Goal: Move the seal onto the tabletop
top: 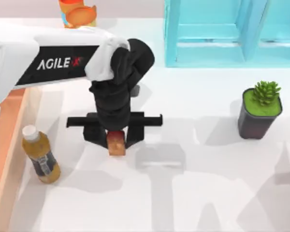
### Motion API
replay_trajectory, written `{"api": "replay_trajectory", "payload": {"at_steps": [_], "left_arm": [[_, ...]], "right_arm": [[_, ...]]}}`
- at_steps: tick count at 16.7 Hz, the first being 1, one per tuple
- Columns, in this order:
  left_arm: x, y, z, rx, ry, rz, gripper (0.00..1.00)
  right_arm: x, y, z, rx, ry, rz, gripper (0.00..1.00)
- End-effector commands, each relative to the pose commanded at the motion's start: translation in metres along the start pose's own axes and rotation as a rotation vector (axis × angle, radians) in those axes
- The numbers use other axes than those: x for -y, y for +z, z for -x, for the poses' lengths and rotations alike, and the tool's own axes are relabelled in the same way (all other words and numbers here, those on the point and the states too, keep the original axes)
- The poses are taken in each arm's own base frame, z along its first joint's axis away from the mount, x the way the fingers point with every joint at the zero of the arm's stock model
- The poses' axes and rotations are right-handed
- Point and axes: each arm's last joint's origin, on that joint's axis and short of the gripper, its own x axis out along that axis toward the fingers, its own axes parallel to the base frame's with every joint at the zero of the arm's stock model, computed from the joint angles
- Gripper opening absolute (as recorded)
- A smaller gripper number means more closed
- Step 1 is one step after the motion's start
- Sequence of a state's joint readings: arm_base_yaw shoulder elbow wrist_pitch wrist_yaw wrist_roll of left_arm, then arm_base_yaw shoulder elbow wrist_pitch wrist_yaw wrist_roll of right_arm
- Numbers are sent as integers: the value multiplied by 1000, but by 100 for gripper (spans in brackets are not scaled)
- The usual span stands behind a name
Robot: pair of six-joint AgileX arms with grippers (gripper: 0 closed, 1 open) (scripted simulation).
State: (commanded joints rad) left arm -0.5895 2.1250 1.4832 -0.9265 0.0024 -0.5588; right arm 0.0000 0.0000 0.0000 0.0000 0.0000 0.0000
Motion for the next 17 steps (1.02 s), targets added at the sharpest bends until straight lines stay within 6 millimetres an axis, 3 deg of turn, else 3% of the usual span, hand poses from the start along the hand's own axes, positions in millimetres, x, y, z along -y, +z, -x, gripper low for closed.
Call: {"api": "replay_trajectory", "payload": {"at_steps": [11,17], "left_arm": [[0,0,0,0,0,0,98],[0,0,0,0,0,0,100]], "right_arm": [[0,0,0,0,0,0,100],[0,0,0,0,0,0,100]]}}
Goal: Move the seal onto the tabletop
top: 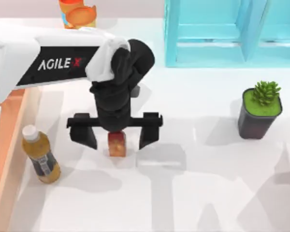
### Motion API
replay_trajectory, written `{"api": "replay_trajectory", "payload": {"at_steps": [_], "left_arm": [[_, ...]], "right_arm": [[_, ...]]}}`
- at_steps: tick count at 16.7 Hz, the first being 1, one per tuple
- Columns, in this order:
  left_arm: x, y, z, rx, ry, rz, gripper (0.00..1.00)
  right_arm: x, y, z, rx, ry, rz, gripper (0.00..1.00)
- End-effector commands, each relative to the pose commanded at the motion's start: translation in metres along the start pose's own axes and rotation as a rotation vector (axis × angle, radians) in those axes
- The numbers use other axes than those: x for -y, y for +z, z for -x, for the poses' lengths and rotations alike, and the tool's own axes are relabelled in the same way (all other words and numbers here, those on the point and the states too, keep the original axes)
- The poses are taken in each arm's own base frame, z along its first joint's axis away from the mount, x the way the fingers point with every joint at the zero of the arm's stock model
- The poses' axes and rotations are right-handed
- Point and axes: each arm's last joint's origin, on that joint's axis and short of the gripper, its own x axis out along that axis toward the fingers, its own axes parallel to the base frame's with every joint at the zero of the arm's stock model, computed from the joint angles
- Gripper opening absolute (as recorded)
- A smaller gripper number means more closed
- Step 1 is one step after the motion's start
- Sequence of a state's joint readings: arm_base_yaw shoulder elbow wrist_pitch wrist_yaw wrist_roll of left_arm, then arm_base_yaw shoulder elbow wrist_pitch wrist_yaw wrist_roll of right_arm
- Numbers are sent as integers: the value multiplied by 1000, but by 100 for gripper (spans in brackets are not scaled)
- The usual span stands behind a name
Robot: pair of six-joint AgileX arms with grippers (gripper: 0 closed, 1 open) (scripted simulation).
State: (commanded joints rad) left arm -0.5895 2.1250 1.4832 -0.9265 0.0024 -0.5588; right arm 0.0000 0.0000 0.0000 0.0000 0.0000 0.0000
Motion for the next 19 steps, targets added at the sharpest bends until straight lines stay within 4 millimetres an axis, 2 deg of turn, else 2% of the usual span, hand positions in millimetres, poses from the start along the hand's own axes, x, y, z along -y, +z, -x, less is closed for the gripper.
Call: {"api": "replay_trajectory", "payload": {"at_steps": [4,7,10,16,18,19], "left_arm": [[0,0,1,1,0,1,100],[4,5,17,-1,2,0,100],[7,9,48,-17,18,-1,100],[3,4,130,-17,14,1,100],[0,1,148,-2,2,1,100],[0,1,150,1,0,1,100]], "right_arm": [[0,0,0,0,0,0,100],[0,0,0,0,0,0,100],[0,0,0,0,0,0,100],[0,0,0,0,0,0,100],[0,0,0,0,0,0,100],[0,0,0,0,0,0,100]]}}
